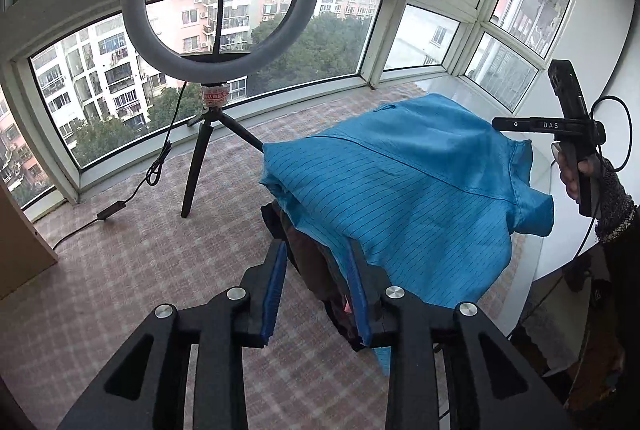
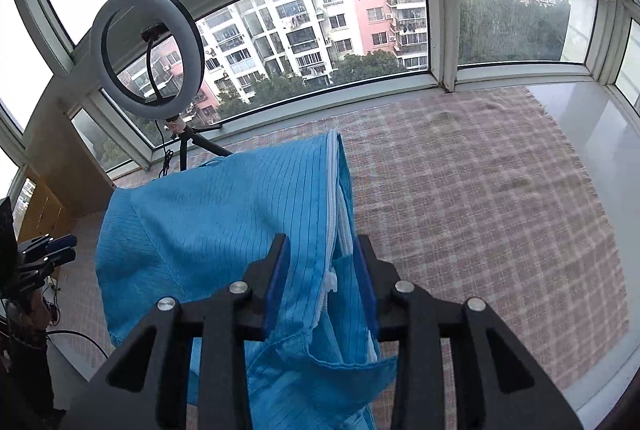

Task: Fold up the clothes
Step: 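Carry the folded coat with both grippers onto the dark clothes stack, then lower the coat onto the stack and open both grippers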

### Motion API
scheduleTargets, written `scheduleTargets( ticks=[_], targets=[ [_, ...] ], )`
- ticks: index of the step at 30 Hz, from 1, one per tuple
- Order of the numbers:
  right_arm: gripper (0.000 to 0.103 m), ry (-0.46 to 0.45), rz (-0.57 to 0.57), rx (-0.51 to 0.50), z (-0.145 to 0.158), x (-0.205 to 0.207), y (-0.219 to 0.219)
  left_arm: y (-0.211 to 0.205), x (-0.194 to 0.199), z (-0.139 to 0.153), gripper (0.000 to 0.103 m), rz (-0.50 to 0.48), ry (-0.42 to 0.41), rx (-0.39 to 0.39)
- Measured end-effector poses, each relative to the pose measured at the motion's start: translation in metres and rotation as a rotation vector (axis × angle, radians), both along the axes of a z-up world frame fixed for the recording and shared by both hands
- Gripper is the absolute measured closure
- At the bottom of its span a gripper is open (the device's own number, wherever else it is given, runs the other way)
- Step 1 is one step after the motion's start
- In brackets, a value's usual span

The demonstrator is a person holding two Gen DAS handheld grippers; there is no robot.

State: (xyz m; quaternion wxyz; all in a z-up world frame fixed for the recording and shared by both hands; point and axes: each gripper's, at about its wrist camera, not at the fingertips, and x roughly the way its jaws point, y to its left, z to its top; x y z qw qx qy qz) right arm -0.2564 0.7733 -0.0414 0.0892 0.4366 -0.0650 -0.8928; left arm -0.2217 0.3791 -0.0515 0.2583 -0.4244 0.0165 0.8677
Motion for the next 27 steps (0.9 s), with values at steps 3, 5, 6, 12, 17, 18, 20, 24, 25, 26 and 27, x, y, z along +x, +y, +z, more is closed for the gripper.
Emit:
scheduleTargets(
  ticks=[3,5,6,12,17,18,20,24,25,26,27],
  targets=[
    [0.071,0.117,0.043,0.08,0.032,0.014,-0.026,0.027,-0.013,0.006,0.074,-0.016,0.036,0.015],
    [0.071,0.129,0.094,0.12,0.03,0.011,-0.052,0.051,-0.026,0.0,0.074,-0.032,0.047,-0.008],
    [0.071,0.133,0.12,0.14,0.029,0.009,-0.065,0.063,-0.033,-0.007,0.074,-0.035,0.049,-0.033],
    [0.071,0.006,0.13,0.284,-0.064,-0.039,-0.089,0.077,-0.068,-0.072,0.07,0.009,0.004,-0.128],
    [0.071,0.013,0.137,0.191,-0.091,-0.053,-0.076,0.054,-0.076,-0.094,0.062,0.045,-0.065,-0.07],
    [0.071,0.007,0.14,0.192,-0.088,-0.053,-0.074,0.05,-0.075,-0.091,0.063,0.049,-0.066,-0.071],
    [0.071,-0.001,0.135,0.199,-0.077,-0.05,-0.067,0.042,-0.069,-0.077,0.064,0.051,-0.056,-0.074],
    [0.069,0.066,0.055,0.277,-0.027,-0.015,-0.053,0.022,-0.039,-0.039,0.065,0.055,-0.034,-0.034],
    [0.069,0.089,0.052,0.257,-0.012,-0.001,-0.053,0.022,-0.027,-0.029,0.065,0.045,-0.014,-0.027],
    [0.069,0.101,0.064,0.22,-0.002,0.012,-0.054,0.025,-0.013,-0.023,0.065,0.024,0.012,-0.025],
    [0.063,0.099,0.083,0.191,0.002,0.027,-0.059,0.03,0.0,-0.02,0.064,-0.006,0.025,-0.02]
  ],
)
